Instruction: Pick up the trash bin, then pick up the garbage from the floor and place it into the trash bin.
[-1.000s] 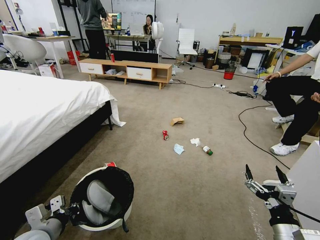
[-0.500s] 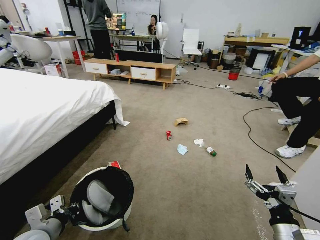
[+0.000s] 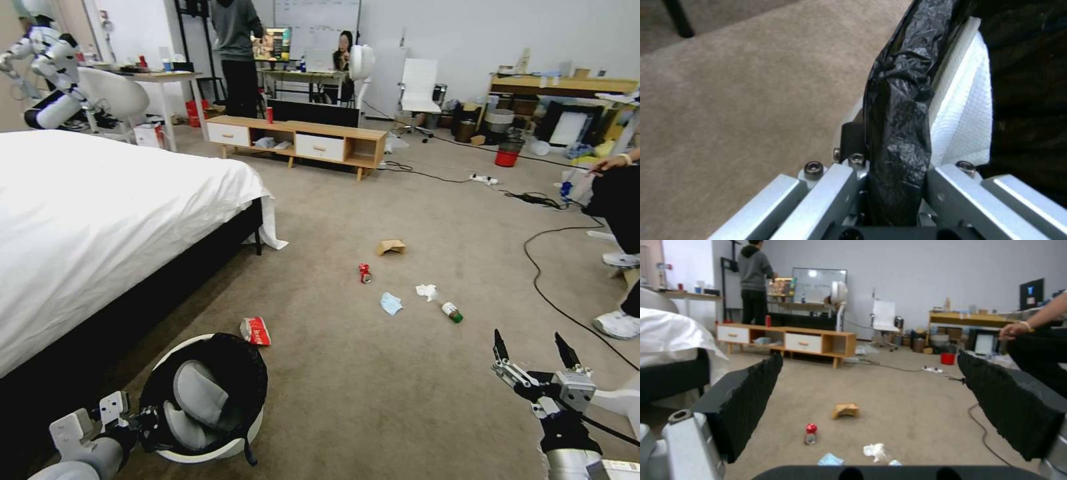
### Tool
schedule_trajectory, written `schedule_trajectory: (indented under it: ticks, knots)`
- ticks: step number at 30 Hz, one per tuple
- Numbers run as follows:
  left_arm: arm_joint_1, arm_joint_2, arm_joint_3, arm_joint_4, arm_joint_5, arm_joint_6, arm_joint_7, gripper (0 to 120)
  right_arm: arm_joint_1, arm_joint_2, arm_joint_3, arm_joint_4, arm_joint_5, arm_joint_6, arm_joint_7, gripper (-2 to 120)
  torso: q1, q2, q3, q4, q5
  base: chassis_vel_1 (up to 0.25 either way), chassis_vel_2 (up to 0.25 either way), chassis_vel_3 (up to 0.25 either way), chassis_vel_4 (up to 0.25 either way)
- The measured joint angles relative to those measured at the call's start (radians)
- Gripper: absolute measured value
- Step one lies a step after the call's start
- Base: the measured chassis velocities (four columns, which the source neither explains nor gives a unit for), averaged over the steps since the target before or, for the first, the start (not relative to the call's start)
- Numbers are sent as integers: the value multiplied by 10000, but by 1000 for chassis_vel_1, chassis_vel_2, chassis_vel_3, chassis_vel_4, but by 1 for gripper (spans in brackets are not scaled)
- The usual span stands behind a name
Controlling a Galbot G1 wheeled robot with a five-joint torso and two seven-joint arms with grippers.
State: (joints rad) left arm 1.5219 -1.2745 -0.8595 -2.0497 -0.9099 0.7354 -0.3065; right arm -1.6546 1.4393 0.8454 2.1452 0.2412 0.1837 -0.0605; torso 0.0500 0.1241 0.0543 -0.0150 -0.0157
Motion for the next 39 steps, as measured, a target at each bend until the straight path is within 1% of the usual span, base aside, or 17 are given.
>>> schedule_trajectory:
  ticks: [10,19,22,24,29,39]
  knots:
    - [27,27,-34,-51,0,0,4,1,-3,-8,1,47,21,-2,22,100,0,0,0,-2,1,53,58,51,55]
    - [43,-2,-29,-59,67,0,7,1,-33,-24,22,71,28,-20,26,100,0,0,0,3,0,58,63,63,59]
    - [45,-3,-27,-56,78,0,16,1,-34,-25,32,71,28,-25,25,100,0,0,0,2,0,0,0,0,0]
    - [40,-3,-24,-41,105,0,20,1,-36,-23,40,71,30,-30,17,100,0,0,0,-5,0,0,0,0,0]
    - [39,-5,-24,-13,199,0,43,1,-30,-12,71,32,33,-30,-72,100,0,-1,0,-1,0,0,0,0,0]
    - [13,-20,-20,50,265,0,92,1,-4,15,133,-92,24,-31,-156,100,0,0,0,-1,0,0,0,0,0]
